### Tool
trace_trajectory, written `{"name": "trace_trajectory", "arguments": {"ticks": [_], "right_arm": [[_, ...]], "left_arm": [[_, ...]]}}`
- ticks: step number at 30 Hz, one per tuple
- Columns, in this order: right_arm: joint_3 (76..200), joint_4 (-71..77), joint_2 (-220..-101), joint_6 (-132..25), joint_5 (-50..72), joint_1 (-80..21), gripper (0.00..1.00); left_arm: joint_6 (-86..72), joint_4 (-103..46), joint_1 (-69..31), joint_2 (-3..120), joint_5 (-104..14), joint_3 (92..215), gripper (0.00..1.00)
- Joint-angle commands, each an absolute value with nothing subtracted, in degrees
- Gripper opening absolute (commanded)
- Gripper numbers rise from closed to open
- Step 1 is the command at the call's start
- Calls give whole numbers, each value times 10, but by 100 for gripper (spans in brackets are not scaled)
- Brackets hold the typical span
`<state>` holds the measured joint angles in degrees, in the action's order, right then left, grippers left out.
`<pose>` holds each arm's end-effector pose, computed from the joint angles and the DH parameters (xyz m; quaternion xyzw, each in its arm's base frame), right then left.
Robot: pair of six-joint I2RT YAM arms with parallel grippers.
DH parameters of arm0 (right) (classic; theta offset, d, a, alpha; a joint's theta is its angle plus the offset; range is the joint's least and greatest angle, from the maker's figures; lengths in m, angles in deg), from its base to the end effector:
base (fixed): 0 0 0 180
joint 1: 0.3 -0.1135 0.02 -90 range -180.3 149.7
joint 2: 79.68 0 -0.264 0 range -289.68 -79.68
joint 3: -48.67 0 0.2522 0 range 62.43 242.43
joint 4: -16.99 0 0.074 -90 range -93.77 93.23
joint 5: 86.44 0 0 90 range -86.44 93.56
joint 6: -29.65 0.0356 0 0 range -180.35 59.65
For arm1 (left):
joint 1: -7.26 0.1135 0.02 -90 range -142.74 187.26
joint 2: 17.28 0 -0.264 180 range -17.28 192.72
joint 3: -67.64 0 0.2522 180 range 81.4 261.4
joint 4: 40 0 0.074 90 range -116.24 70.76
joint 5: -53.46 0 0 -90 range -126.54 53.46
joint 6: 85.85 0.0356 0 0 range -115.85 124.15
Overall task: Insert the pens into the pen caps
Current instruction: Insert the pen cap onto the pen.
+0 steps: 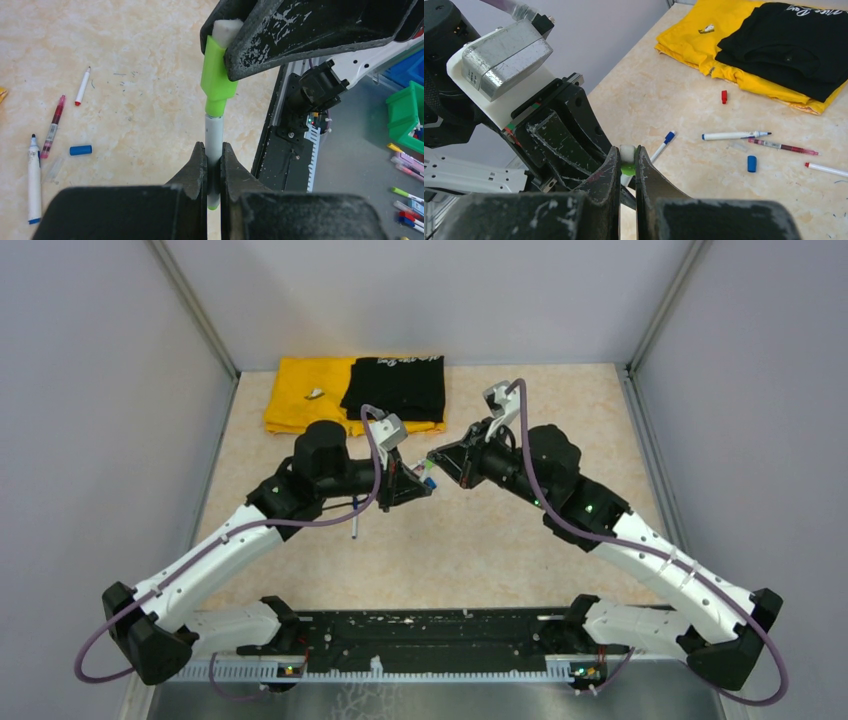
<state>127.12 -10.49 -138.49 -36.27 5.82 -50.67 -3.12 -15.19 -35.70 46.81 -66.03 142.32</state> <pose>0.1452 0.1775 0.4092 -0.1840 0.7310 0.4093 0.5141 0.1742 -0.1861 0.3715 0.3827 0.6786 -0.4340 0.4525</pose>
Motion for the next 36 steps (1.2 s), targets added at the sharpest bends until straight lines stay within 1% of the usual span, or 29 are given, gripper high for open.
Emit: {"name": "trace_trajectory", "arguments": {"ticks": [1, 8, 11, 14, 17, 20, 24, 26, 29, 32, 36], "right_arm": [[1169, -313, -1428, -307, 283, -571, 0], [1115, -265, -1424, -270, 289, -603, 0], [1104, -268, -1427, -268, 290, -613, 0], [1144, -300, -1418, -285, 247, -608, 0], [1231, -341, -1426, -326, 208, -578, 0], [1340, -369, -1436, -366, 153, -547, 4], [1496, -377, -1465, -418, 87, -534, 16], [1549, -364, -1476, -434, 65, -534, 21], [1574, -299, -1465, -441, 27, -534, 30], [1554, -225, -1440, -446, 2, -534, 39], [1498, -177, -1393, -457, -39, -534, 44]], "left_arm": [[-39, -467, -357, 447, -621, 1469, 0], [-46, -503, -357, 447, -602, 1469, 0], [-46, -506, -357, 449, -601, 1473, 0], [-41, -492, -357, 450, -607, 1476, 0], [-39, -471, -357, 456, -625, 1476, 0], [-34, -438, -357, 461, -641, 1478, 0], [-31, -409, -360, 462, -647, 1465, 0], [-27, -397, -361, 462, -647, 1461, 0], [-25, -389, -363, 457, -646, 1451, 0], [-24, -385, -362, 455, -645, 1444, 0], [-20, -372, -362, 451, -631, 1440, 0]]}}
